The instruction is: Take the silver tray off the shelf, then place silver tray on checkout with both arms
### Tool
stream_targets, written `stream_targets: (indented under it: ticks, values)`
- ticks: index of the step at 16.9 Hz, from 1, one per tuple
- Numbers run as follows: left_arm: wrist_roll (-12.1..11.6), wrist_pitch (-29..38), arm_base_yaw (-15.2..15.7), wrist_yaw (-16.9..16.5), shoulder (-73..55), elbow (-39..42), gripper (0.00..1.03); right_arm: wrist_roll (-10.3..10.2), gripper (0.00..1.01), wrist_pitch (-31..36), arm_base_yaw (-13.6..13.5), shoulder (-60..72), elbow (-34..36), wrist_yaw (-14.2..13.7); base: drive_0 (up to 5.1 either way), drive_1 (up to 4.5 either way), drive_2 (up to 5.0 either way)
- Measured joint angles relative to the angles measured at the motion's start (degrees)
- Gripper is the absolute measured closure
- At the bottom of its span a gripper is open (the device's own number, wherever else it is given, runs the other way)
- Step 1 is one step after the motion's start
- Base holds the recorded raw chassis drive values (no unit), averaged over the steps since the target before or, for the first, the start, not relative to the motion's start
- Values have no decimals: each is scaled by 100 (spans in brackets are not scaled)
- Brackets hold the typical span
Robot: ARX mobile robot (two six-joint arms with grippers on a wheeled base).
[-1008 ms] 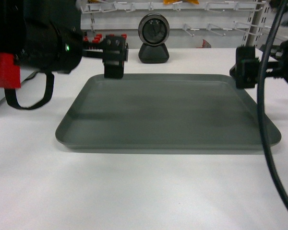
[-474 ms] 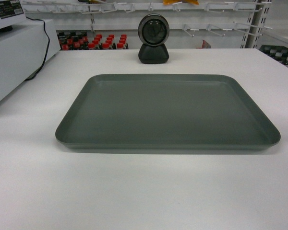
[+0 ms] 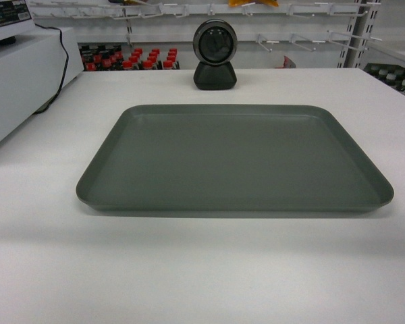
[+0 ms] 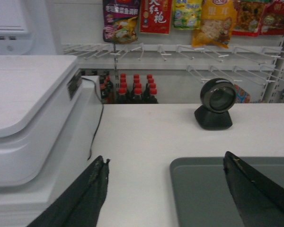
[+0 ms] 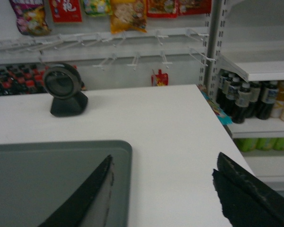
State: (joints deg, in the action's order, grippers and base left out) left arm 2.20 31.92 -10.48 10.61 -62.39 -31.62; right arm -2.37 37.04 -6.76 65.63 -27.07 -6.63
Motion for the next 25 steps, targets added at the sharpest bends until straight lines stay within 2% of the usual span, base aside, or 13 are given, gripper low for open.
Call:
stream_targets:
  ticks: [1,4,6,7,9,10,11,19,20,22,25]
  values:
    - [-68,125,133,-68,227,321,39,70,49,-44,101,-240,199,9,0,0,0]
    - [-118,293,319,-330,647,1117,69,184,78,105,166,-944,769,212,0,0,0]
    - [-118,367,446,-448,1003,1532,89,199,98,103,284,-1207,1193,243,0,0,0]
    - [-118,380,511,-498,1200,1690,99,232,99,72,555,-1379,1397,573,0,0,0]
    - [-133,356,614,-586,1515,1996,101,225,99,44,708,-1746,1631,616,0,0,0]
    - [-140,256,966,-1021,1770,2208,101,225,99,-46,704,-2011,1803,643,0,0,0]
    - [-138,219,1051,-1005,1917,2302,101,225,99,-116,704,-2153,1915,645,0,0,0]
    - [-140,-586,1043,-1058,3298,2868,101,225,99,-1019,704,-3587,2439,647,0,0,0]
    - [-138,-710,1043,-1058,3462,2903,101,225,99,-824,704,-3681,2559,647,0,0,0]
    - [-138,-549,1043,-1058,3633,3104,101,225,99,-1093,704,-3845,2636,649,0,0,0]
    - [-140,-1058,1043,-1060,4072,3115,101,225,99,-1523,704,-4411,2636,647,0,0,0]
